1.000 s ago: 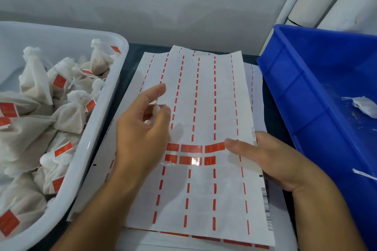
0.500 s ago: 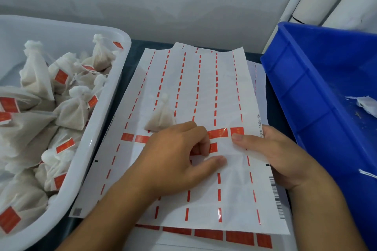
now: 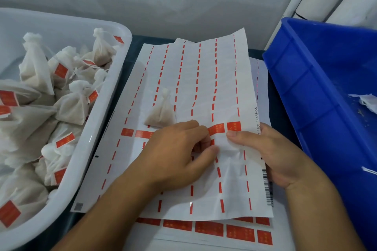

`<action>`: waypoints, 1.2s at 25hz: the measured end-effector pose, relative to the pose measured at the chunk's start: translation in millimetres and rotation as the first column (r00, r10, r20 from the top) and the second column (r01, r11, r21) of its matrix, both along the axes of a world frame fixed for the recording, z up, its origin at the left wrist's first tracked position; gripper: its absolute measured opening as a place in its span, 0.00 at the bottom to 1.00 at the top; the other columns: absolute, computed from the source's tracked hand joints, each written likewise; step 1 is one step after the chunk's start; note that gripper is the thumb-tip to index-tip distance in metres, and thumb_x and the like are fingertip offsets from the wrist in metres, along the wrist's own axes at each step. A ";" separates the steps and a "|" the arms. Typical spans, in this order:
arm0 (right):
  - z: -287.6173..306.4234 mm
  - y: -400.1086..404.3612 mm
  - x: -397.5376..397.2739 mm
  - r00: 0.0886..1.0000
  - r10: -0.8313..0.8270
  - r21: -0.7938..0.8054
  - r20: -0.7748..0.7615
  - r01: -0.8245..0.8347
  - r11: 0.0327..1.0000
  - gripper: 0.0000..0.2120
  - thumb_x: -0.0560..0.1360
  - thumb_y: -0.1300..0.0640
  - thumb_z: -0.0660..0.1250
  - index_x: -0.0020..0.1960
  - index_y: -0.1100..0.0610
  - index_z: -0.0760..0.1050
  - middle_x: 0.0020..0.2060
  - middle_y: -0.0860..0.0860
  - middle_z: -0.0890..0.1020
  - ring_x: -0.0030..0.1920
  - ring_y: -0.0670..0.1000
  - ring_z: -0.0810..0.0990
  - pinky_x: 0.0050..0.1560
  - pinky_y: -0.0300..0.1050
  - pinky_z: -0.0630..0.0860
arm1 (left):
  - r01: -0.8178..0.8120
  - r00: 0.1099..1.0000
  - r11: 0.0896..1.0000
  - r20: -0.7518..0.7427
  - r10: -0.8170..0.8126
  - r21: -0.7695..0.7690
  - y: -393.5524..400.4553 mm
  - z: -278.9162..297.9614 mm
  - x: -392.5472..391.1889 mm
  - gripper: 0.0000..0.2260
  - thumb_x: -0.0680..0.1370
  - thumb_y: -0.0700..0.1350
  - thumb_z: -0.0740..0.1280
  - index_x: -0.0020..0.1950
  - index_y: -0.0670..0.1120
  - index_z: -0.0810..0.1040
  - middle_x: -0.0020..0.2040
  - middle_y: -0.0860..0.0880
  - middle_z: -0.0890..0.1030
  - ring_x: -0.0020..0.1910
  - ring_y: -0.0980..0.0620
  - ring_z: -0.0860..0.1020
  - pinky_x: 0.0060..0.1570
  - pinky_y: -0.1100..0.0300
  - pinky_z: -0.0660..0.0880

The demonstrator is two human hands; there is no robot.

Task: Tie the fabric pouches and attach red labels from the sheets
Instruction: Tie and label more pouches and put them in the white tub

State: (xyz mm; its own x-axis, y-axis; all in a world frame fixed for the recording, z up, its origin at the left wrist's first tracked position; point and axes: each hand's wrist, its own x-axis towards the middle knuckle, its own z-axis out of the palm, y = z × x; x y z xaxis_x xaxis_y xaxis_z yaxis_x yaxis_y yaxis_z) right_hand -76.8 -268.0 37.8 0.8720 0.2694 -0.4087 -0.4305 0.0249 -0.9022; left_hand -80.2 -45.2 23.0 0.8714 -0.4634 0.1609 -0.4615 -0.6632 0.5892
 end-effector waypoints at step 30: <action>-1.2 3.1 3.1 1.000 -0.026 -0.004 -0.004 0.026 1.000 0.18 0.70 0.51 0.74 0.60 0.47 0.84 0.56 0.53 0.87 0.54 0.59 0.87 0.56 0.60 0.84 | 0.005 0.999 0.999 -0.039 -0.007 -0.046 -5.6 -7.4 3.1 0.14 0.81 0.58 0.56 0.48 0.57 0.79 0.42 0.60 0.77 0.41 0.59 0.77 0.41 0.62 0.78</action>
State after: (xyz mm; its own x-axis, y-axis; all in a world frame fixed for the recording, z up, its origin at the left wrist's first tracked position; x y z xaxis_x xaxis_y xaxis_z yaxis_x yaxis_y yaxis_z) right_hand -73.7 -264.9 36.6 0.8769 0.2448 -0.4135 -0.4337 0.0323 -0.9005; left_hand -77.1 -50.8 15.7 0.8748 -0.4613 0.1479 -0.4411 -0.6322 0.6370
